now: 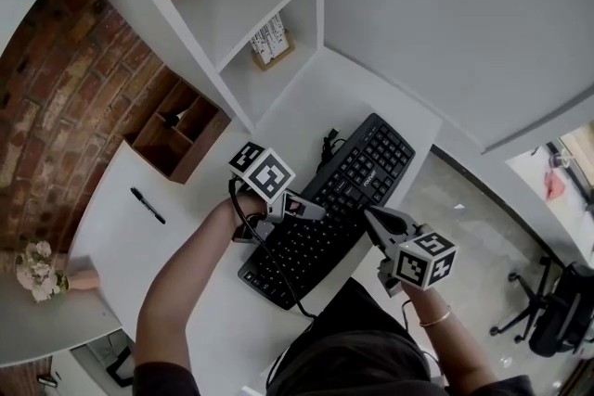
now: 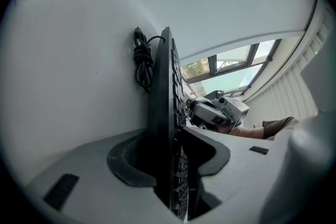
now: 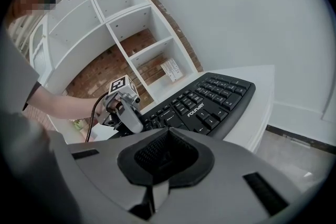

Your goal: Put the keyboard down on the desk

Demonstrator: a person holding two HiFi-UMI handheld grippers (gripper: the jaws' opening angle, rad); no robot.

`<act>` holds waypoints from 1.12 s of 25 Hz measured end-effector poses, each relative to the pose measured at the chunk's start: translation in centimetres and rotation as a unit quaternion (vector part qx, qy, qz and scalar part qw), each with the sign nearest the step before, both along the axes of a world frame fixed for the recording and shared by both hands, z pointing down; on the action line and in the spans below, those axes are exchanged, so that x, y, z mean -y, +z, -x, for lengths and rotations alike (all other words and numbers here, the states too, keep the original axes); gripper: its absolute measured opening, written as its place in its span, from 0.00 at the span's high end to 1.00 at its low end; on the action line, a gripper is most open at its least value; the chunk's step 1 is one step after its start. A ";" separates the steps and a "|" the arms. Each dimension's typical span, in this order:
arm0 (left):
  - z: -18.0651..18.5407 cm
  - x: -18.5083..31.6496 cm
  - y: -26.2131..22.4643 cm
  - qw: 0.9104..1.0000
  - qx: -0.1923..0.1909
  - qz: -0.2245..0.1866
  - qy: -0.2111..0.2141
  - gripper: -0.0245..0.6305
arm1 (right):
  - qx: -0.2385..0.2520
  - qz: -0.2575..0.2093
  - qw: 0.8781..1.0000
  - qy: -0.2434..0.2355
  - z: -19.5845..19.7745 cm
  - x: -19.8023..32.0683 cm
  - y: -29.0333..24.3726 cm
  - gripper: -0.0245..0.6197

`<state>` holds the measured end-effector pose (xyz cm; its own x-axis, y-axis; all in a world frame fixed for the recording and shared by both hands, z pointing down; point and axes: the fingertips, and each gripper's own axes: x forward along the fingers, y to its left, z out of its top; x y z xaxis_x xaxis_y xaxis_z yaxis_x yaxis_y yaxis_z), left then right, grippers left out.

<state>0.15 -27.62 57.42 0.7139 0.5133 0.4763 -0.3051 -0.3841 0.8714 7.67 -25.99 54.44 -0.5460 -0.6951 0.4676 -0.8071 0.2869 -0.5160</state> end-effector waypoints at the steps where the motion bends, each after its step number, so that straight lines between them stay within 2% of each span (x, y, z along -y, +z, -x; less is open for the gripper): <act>1: 0.0 0.0 0.0 1.000 0.002 -0.007 -0.003 0.74 | 0.001 0.000 1.000 -0.002 0.1 0.0 0.0 0.95; 8: 0.3 0.2 -0.1 0.997 0.020 -0.070 -0.024 0.69 | 0.001 -0.006 1.000 -0.011 0.3 -0.4 -0.4 0.95; 12: 0.6 0.4 -0.1 0.992 0.035 -0.119 -0.029 0.66 | 0.001 -0.011 1.000 -0.013 0.3 -0.6 -0.7 0.95; 15: 0.9 0.8 -0.1 0.984 0.045 -0.166 -0.042 0.63 | 0.002 -0.014 1.000 -0.015 0.4 -0.9 -0.9 0.95; 19: 1.2 1.0 -0.1 0.974 0.049 -0.206 -0.076 0.62 | 0.004 -0.018 1.000 -0.019 0.6 -1.2 -1.0 0.95; 26: 1.7 1.2 -0.4 0.950 0.069 -0.280 -0.116 0.59 | 0.005 -0.030 0.999 -0.030 1.0 -1.6 -1.5 0.95; 28: 1.9 1.2 -0.7 0.941 0.077 -0.305 -0.127 0.59 | 0.005 -0.035 0.999 -0.032 1.1 -1.8 -1.7 0.95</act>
<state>-1.77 -28.85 56.72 0.6757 -0.0662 0.7342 -0.5585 -0.6960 0.4513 6.61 -24.24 52.69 -0.5944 -0.6898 0.4134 -0.7811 0.3730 -0.5008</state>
